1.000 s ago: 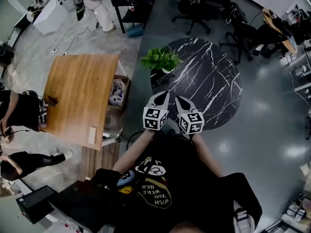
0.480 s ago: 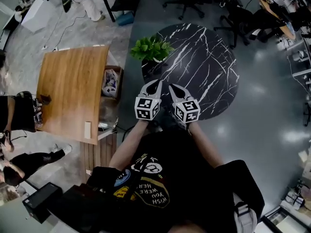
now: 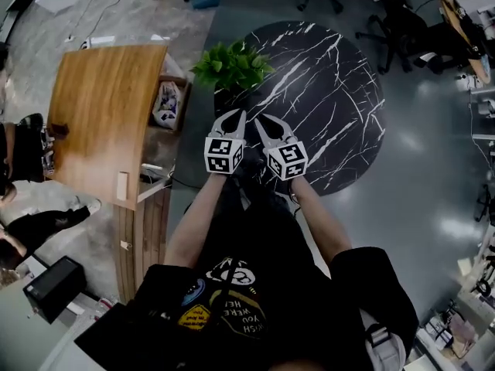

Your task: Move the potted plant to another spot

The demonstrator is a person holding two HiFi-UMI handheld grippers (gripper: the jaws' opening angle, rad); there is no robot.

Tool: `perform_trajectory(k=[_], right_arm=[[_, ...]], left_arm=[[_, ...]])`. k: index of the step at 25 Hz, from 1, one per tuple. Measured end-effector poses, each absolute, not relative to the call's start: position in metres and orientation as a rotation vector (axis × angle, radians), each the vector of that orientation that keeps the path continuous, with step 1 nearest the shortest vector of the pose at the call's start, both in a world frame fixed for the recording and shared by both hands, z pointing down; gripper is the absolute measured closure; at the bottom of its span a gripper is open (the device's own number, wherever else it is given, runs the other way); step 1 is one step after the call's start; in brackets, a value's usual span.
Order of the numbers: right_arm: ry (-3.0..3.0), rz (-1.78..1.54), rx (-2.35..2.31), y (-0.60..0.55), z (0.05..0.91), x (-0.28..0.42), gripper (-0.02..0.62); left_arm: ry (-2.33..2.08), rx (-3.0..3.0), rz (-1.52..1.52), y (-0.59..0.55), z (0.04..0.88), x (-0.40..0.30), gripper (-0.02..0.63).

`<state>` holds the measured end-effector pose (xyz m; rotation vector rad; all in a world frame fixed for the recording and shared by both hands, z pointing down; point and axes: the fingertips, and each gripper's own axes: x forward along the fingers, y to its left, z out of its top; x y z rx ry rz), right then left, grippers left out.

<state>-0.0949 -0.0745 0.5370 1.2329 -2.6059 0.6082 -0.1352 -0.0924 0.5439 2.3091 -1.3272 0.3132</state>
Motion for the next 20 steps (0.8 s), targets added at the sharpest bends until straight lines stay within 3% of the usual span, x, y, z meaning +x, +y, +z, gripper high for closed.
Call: perform_trajectory(k=[12, 15, 20], right_arm=[[-2.482, 0.619, 1.289, -0.158, 0.640, -0.093, 0.590], [-2.468, 0.645, 1.249, -0.174, 0.669, -0.096, 0.492], [-2.429, 0.611, 1.253, -0.199, 0.703, -0.109, 0.193]], left_arm=[[-1.388, 2.201, 0.356, -0.148, 0.636, -0.151, 0.602], [-1.403, 2.189, 0.367, -0.160, 0.649, -0.156, 0.602], [-1.407, 2.181, 0.339, -0.163, 0.649, -0.170, 0.603]])
